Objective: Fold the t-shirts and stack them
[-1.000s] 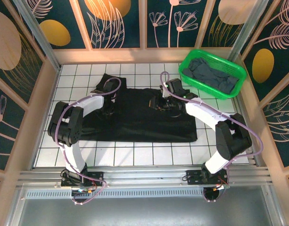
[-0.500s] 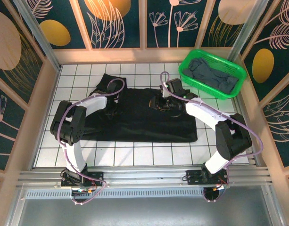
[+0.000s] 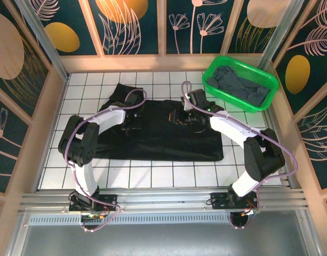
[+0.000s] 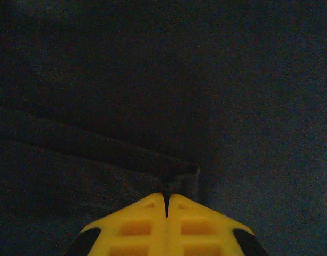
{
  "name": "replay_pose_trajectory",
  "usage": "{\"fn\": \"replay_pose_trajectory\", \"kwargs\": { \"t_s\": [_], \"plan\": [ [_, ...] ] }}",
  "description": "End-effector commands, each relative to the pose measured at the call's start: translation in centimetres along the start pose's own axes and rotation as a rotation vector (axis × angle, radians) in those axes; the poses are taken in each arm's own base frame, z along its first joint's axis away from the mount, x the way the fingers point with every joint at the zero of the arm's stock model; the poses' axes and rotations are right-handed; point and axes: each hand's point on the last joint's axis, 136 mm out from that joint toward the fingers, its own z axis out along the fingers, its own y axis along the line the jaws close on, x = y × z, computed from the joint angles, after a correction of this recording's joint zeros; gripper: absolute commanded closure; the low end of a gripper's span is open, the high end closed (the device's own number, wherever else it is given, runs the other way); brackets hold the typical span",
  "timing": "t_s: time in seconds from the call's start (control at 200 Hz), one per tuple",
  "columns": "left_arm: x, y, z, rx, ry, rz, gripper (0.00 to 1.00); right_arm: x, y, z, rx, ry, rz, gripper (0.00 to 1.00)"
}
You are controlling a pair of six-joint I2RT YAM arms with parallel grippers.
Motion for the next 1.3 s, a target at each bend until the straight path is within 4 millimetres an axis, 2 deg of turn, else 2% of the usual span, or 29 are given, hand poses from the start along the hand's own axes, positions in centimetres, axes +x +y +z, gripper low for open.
{"fn": "replay_pose_trajectory", "kwargs": {
  "t_s": [0.0, 0.405, 0.621, 0.681, 0.756, 0.786, 0.866, 0.951, 1.046, 1.151, 1.206, 1.226, 1.296],
  "plan": [
    [-0.6, -0.1, -2.0, -0.042, -0.032, 0.064, 1.0, -0.6, 0.5, -0.8, -0.014, -0.033, -0.001, 0.68],
    [-1.9, -2.0, -2.9, -0.068, -0.085, 0.122, 1.0, -0.3, 0.2, -0.6, -0.011, -0.024, 0.005, 0.68],
    [-0.9, -2.2, -1.1, -0.079, -0.038, 0.159, 1.0, 0.2, -0.4, -0.2, 0.001, -0.004, 0.019, 0.68],
    [-0.9, -2.1, -1.1, -0.083, -0.042, 0.162, 0.89, 0.3, -0.8, -0.1, 0.014, 0.002, 0.029, 0.68],
    [-1.5, -1.8, -2.1, -0.095, -0.071, 0.155, 0.57, 0.6, -1.8, -0.1, 0.038, 0.007, 0.053, 0.68],
    [-1.7, -1.6, -2.7, -0.104, -0.085, 0.145, 0.5, 0.7, -2.2, -0.3, 0.049, 0.003, 0.066, 0.68],
    [-1.9, -0.9, -4.6, -0.114, -0.118, 0.102, 0.47, 1.2, -3.8, -1.0, 0.075, -0.011, 0.119, 0.67],
    [-1.1, 0.9, -6.3, -0.121, -0.128, 0.017, 0.53, 1.9, -6.5, -2.3, 0.119, -0.034, 0.2, 0.67],
    [0.9, 5.4, -7.3, -0.142, -0.096, -0.163, 0.67, 3.1, -10.4, -4.0, 0.196, -0.056, 0.317, 0.68],
    [3.9, 10.0, -6.3, -0.138, -0.031, -0.334, 0.77, 4.6, -14.0, -5.7, 0.256, -0.076, 0.436, 0.7],
    [4.4, 11.6, -5.7, -0.135, -0.014, -0.394, 0.8, 5.1, -15.1, -6.2, 0.276, -0.085, 0.473, 0.7],
    [5.4, 12.4, -5.0, -0.147, 0.014, -0.41, 0.81, 5.2, -15.5, -6.3, 0.284, -0.087, 0.484, 0.71],
    [6.4, 14.2, -3.6, -0.17, 0.053, -0.47, 0.84, 5.6, -16.5, -6.6, 0.323, -0.081, 0.51, 0.71]
  ]
}}
